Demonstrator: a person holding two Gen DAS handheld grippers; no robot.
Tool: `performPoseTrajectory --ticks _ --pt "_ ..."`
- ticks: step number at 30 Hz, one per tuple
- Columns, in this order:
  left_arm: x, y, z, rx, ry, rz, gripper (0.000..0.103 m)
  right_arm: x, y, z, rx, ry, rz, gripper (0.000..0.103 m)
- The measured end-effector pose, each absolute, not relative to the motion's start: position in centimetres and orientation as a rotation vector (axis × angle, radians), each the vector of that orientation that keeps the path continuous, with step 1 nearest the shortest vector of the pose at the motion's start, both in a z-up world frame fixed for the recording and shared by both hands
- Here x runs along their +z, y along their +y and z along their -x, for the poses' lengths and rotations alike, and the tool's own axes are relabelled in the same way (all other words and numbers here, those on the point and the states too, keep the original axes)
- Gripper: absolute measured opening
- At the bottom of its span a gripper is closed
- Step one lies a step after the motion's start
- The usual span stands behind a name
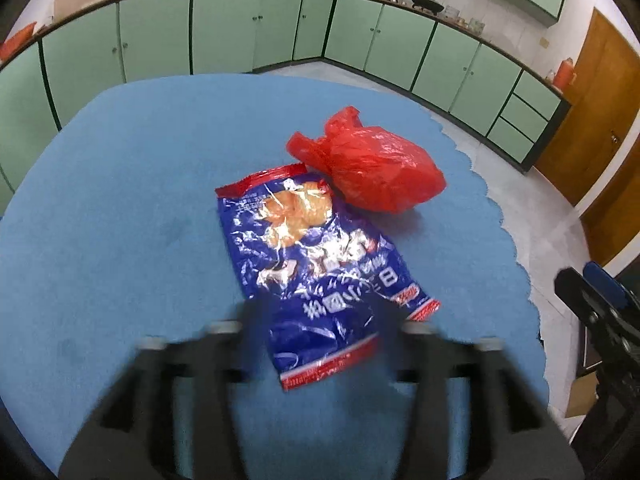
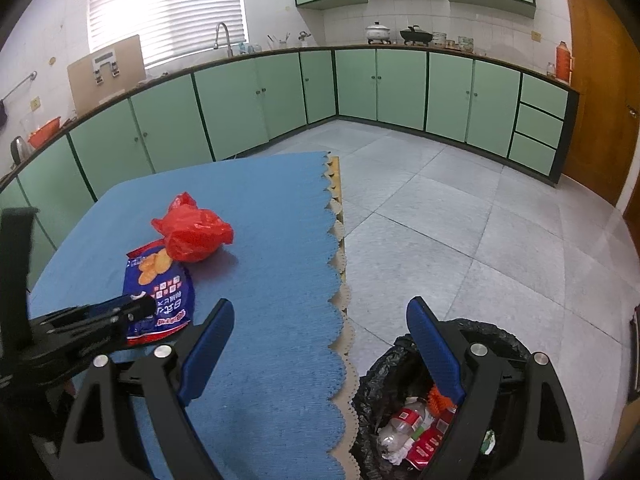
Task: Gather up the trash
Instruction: 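Grasp the blue snack bag with the left tool while the right tool grasps the red plastic bag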
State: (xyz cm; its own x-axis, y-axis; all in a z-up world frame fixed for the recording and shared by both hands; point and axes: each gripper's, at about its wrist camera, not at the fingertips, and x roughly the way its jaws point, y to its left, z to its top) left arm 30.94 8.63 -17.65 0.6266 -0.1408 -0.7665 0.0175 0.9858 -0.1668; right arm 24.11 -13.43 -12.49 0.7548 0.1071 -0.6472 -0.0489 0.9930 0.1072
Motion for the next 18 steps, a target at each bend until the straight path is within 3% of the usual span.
performPoseTrajectory --ticks 2,9,14,15,16,18 --pt "-17.5 8.7 -30.1 -0.086 0.901 0.148 0.07 -12.5 -13.4 -24.1 0.088 0.714 -0.087 0.086" --pt "-18.5 8.0 -28.3 -0.089 0.92 0.125 0.07 -12.5 -13.2 -24.1 0.096 0.714 -0.087 0.086" --pt "-18.5 7.8 -29.0 -0.085 0.908 0.146 0.047 -12.4 -13.3 -24.0 0.098 0.713 -0.08 0.086" --pt "-18.4 7.9 -29.1 -0.087 0.906 0.157 0.037 -12.4 -13.2 -24.1 0.097 0.714 -0.08 0.086" --pt "-18.4 8.0 -29.2 -0.091 0.906 0.17 0.016 -12.4 -13.2 -24.1 0.096 0.716 -0.081 0.086" --pt "-18.4 8.1 -29.5 -0.103 0.911 0.196 0.008 -12.6 -13.3 -24.4 0.092 0.721 -0.084 0.086"
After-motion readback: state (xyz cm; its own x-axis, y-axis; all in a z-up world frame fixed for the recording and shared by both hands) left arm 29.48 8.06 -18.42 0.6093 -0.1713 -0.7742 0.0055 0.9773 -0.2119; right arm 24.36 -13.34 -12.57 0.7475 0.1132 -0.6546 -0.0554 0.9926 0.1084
